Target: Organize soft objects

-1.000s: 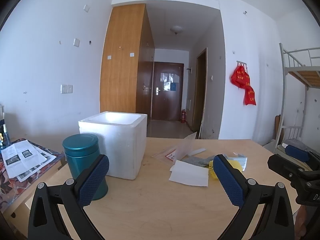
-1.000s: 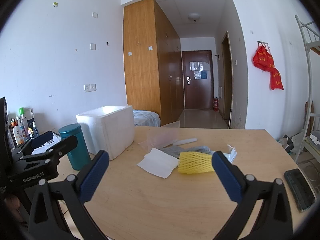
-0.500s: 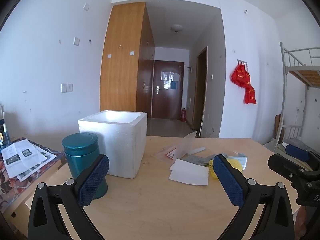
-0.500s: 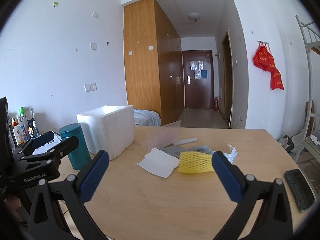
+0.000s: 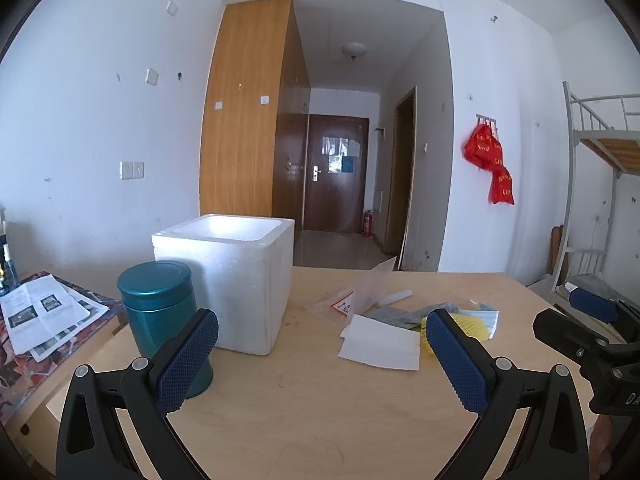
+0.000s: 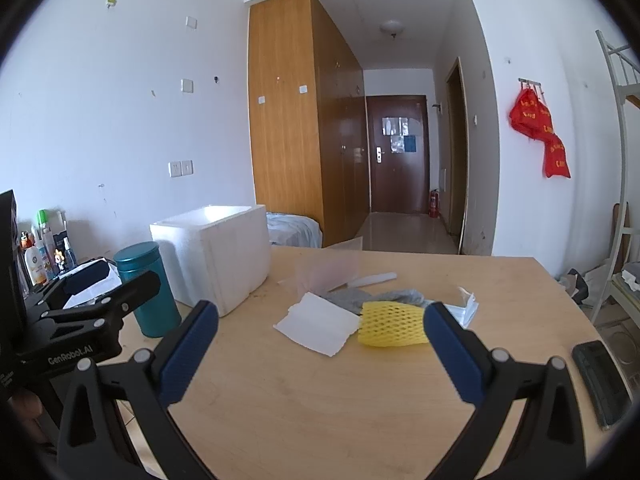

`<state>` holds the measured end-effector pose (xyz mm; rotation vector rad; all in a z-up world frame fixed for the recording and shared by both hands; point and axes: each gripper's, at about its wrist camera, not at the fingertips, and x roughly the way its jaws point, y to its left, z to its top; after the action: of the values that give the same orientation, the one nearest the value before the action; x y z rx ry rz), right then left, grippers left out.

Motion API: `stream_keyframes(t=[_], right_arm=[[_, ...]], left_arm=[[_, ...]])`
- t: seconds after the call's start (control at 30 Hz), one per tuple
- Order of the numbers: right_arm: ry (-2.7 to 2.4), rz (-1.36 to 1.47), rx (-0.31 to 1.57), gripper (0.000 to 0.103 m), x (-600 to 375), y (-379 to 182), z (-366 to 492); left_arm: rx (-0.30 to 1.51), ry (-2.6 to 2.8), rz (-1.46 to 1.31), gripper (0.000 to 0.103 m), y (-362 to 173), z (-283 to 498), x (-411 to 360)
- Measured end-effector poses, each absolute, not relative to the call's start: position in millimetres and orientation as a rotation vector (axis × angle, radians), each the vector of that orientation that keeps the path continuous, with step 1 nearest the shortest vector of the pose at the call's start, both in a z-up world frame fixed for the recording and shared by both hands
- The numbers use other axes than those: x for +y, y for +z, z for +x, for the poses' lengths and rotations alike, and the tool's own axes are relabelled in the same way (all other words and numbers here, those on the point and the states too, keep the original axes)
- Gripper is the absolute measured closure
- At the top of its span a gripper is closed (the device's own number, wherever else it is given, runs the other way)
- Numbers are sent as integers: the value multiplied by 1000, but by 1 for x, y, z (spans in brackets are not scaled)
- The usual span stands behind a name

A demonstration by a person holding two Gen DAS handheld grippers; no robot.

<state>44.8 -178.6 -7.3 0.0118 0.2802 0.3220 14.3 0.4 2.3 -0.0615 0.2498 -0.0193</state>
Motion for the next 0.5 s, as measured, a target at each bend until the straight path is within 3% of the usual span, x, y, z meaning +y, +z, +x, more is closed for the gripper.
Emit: stream_keyframes(t=[0.5], right_arm=[[326, 17, 346, 0, -182, -4, 82]], left_arm=[[325, -31, -66, 0, 2, 60, 1]])
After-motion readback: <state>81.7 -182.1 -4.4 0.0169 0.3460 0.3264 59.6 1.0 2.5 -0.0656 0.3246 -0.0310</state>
